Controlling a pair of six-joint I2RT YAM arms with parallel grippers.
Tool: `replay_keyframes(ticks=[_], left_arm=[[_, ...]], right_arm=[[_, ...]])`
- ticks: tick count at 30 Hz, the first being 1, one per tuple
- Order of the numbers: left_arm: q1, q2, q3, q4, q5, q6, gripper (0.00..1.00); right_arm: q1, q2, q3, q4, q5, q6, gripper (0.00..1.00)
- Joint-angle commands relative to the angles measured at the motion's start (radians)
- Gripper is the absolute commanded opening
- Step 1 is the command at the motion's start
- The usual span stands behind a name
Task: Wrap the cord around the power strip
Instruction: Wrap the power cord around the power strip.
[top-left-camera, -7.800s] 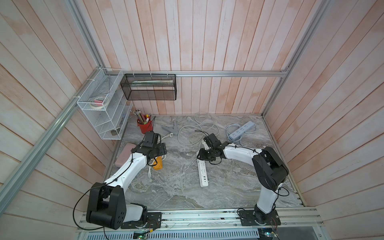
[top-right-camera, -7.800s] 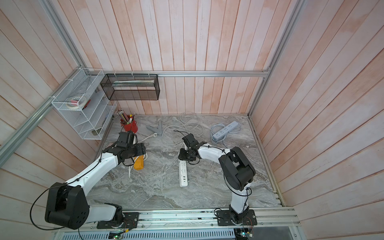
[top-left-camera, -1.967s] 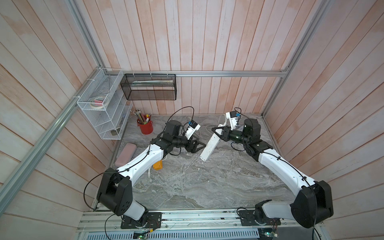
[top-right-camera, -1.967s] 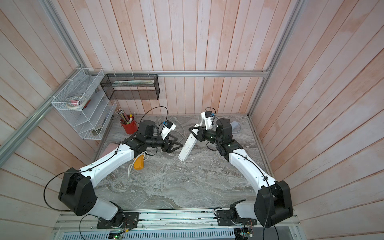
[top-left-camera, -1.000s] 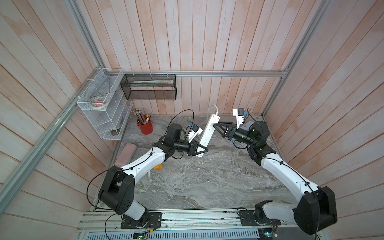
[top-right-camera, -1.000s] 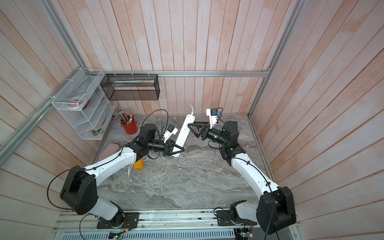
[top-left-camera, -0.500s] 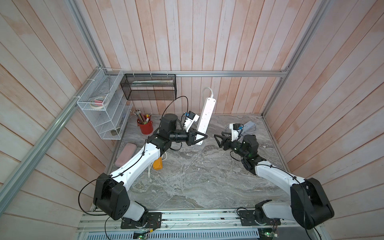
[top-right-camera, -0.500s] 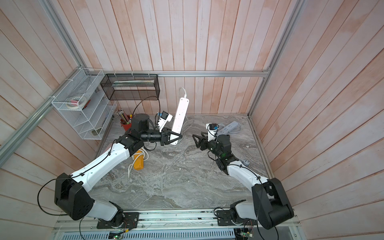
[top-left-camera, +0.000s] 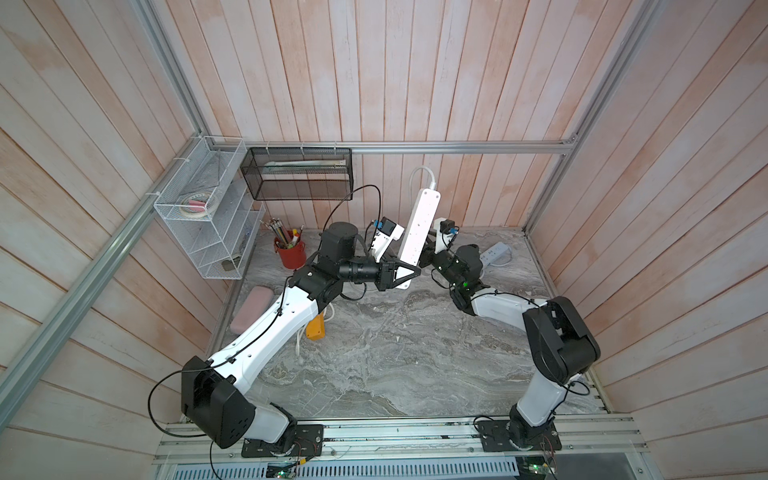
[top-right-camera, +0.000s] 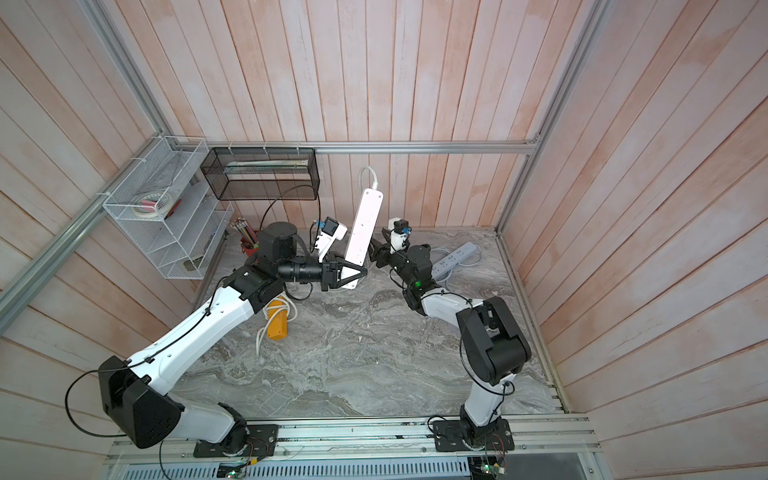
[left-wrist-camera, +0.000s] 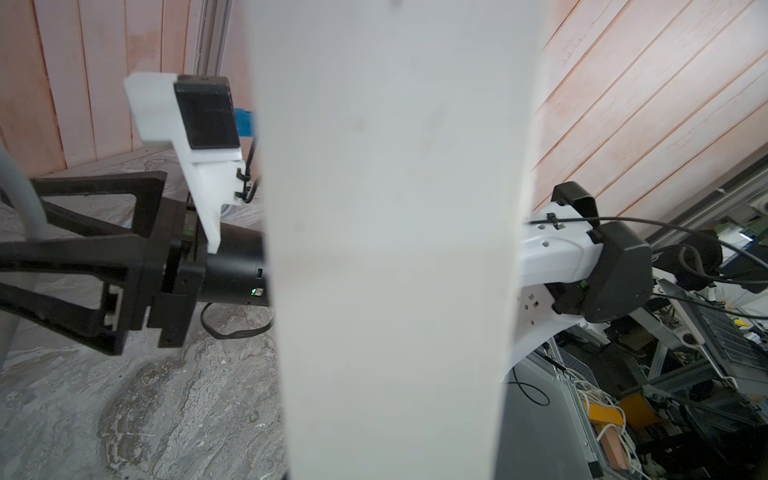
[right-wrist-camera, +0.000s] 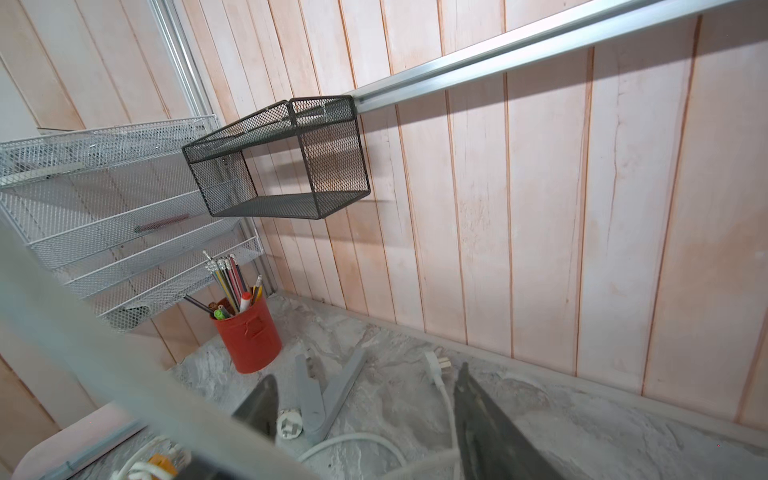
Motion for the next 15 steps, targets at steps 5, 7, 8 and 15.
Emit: replay_keyframes(ticks=[5, 7, 8, 15], left_arm=[[0.058, -0.059, 0.010, 0.031, -0.100, 0.048, 0.11], [0.077, -0.047, 0.015, -0.035, -0.181, 0.110, 0.10], [0.083, -0.033, 0.023, -0.073, -0.231, 0.149, 0.11], [0.114, 0.071, 0.084, -0.217, -0.515, 0.365, 0.11]], right_arm=[[0.026, 0.000, -0.055, -0.004, 0.033, -0.063, 0.05], [0.047, -0.063, -0.112, -0.086, 0.047, -0.147, 0.00], [0.064, -0.106, -0.138, -0.147, 0.064, -0.203, 0.00], [0.203, -0.336, -0.241, -0.598, 0.223, -0.505, 0.00]])
